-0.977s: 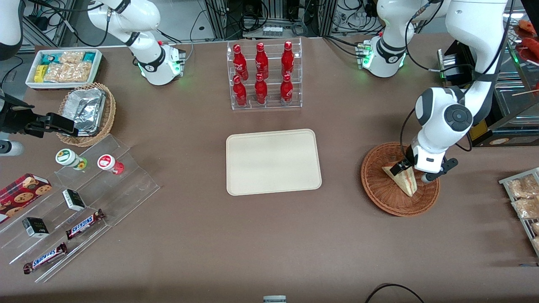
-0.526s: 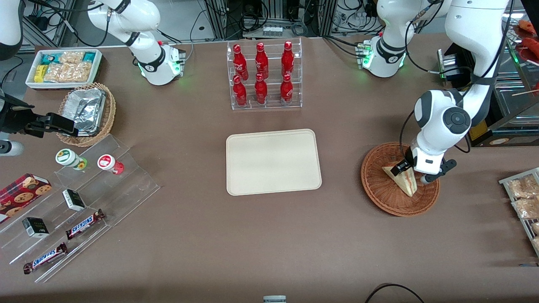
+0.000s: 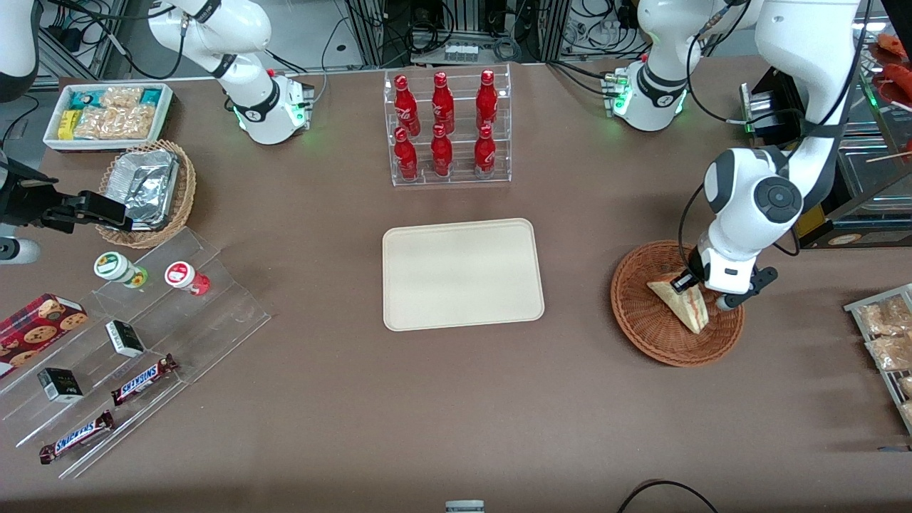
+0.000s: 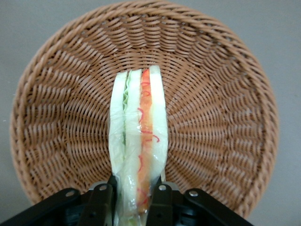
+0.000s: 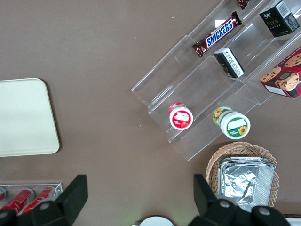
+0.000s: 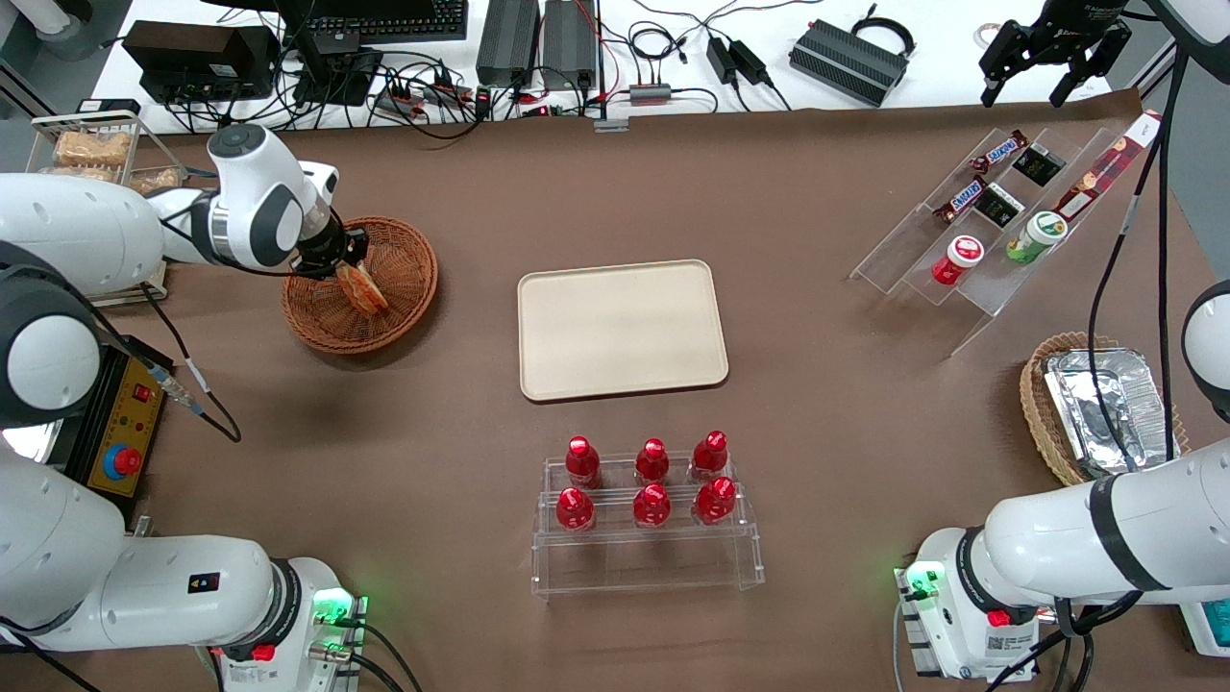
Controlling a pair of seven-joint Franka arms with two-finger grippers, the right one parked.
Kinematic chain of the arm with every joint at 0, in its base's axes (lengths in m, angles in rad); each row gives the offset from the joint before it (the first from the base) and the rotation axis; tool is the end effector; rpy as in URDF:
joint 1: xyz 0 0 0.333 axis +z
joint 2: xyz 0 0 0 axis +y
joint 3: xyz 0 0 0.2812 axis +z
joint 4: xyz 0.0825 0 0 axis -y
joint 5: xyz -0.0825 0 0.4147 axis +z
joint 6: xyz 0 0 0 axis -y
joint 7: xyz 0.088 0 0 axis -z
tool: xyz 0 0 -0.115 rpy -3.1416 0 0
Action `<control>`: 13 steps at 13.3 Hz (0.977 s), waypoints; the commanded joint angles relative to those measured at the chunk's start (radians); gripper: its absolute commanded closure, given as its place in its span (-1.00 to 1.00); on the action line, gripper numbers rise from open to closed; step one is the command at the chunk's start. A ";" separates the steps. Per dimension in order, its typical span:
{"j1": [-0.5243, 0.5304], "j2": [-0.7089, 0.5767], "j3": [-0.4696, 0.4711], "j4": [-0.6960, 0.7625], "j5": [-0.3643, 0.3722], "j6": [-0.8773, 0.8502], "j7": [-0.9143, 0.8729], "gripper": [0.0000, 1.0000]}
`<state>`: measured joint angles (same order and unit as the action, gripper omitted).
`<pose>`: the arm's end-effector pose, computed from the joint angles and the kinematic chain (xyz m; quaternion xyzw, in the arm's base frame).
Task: Place sandwich from basket to tray
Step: 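Lift the sandwich and carry it toward the cream tray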
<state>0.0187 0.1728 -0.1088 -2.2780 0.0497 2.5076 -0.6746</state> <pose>0.5496 -0.0510 0.2195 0.9623 0.2702 0.0292 0.0053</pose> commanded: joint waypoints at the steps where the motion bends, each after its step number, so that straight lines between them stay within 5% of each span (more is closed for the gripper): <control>1: -0.049 -0.116 -0.008 0.041 0.015 -0.165 -0.017 1.00; 7: -0.285 -0.076 -0.012 0.432 0.012 -0.654 -0.028 1.00; 13: -0.558 0.109 -0.012 0.659 -0.001 -0.707 -0.085 1.00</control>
<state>-0.4800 0.1815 -0.1343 -1.7400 0.0483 1.8461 -0.7410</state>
